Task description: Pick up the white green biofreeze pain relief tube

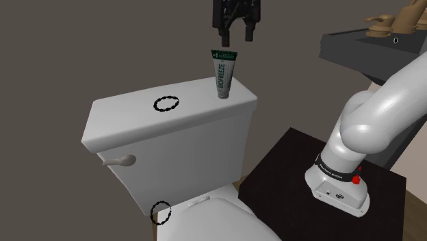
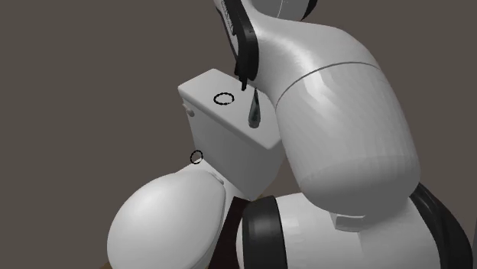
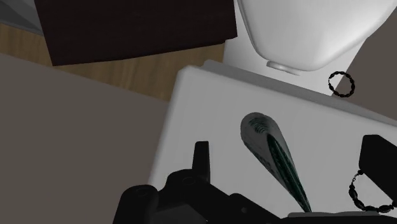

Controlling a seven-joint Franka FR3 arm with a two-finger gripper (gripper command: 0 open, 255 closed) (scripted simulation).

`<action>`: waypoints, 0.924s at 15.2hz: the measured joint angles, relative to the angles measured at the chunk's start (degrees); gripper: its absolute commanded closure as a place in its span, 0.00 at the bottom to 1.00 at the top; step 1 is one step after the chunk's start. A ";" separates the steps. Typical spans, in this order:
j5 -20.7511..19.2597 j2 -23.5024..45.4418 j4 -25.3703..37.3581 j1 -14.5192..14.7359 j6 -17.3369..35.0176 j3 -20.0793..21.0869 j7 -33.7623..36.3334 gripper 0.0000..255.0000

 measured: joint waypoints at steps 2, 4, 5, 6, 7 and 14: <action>0.25 -0.10 -1.03 0.13 0.98 0.28 0.20 0.00; 0.38 -0.54 -2.79 0.20 2.29 0.36 0.07 0.00; 0.47 -0.88 -3.78 0.25 2.95 0.41 0.02 0.00; 0.47 -1.04 -4.71 0.24 3.72 0.39 -0.17 0.00; 0.57 -1.41 -5.65 0.29 4.29 0.44 -0.20 0.00; 0.62 -1.60 -6.35 0.33 4.87 0.50 -0.22 1.00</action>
